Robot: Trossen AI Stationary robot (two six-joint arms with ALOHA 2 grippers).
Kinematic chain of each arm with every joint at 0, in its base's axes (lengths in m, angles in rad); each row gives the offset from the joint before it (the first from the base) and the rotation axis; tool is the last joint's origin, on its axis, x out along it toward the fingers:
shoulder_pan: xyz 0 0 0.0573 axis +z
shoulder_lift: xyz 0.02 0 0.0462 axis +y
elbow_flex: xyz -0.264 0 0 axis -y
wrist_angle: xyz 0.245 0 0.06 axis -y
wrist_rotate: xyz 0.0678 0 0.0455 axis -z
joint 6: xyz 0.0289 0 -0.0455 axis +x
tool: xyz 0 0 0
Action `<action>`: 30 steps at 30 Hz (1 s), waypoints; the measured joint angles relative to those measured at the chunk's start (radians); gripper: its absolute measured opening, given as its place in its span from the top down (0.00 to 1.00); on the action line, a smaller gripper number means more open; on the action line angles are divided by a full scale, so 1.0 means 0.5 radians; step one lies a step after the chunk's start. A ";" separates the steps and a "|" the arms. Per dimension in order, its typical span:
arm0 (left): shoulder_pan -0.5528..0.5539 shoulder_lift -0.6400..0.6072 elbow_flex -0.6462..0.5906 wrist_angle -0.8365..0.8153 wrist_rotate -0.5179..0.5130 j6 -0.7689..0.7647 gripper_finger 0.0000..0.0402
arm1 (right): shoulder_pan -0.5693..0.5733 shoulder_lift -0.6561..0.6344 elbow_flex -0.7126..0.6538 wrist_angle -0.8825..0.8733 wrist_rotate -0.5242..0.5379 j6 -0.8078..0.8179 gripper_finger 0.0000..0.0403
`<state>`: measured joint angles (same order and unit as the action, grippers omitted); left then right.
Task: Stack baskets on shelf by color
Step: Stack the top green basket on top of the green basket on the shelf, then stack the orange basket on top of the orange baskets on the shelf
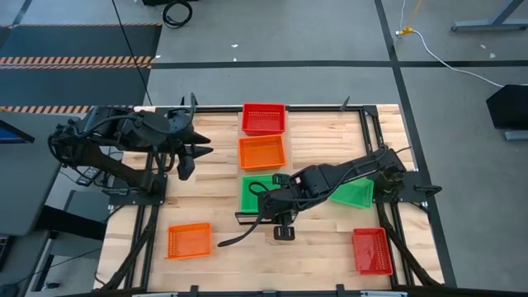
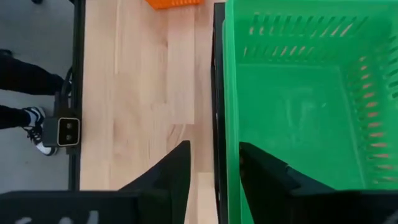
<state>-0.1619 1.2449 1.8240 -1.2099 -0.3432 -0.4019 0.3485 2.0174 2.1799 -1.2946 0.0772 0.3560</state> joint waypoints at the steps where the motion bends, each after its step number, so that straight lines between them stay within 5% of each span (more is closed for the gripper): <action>1: 0.000 0.000 0.000 -0.001 -0.001 -0.005 0.67 | 0.000 -0.007 0.000 0.001 0.000 0.007 0.65; 15: -0.110 0.027 0.001 -0.157 -0.001 -0.127 0.67 | -0.028 -0.045 0.012 -0.007 0.066 0.028 0.54; 24: -0.555 0.123 0.001 -0.708 0.139 -0.459 0.67 | -0.035 -0.284 0.014 -0.209 0.271 0.286 0.52; 30: -0.899 0.153 -0.123 -0.628 0.206 -0.600 0.67 | -0.036 -0.503 0.014 -0.548 0.502 0.620 0.52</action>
<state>-0.6115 1.3213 1.7624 -1.5240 -0.2404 -0.7019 0.3305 1.7661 2.1872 -1.5687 0.3284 0.6659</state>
